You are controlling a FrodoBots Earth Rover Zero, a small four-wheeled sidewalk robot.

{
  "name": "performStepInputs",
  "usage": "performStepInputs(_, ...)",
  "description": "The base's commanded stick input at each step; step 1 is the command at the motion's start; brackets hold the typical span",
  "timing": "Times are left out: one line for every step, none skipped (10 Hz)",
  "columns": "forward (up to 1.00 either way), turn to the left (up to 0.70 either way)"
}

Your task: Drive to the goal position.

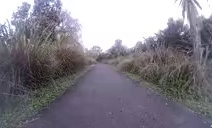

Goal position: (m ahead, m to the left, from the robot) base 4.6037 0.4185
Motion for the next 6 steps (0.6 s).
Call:
performStepInputs(0.0,0.0)
performStepInputs(0.0,0.0)
performStepInputs(0.0,0.0)
performStepInputs(0.0,0.0)
performStepInputs(0.7,0.0)
performStepInputs(0.7,0.0)
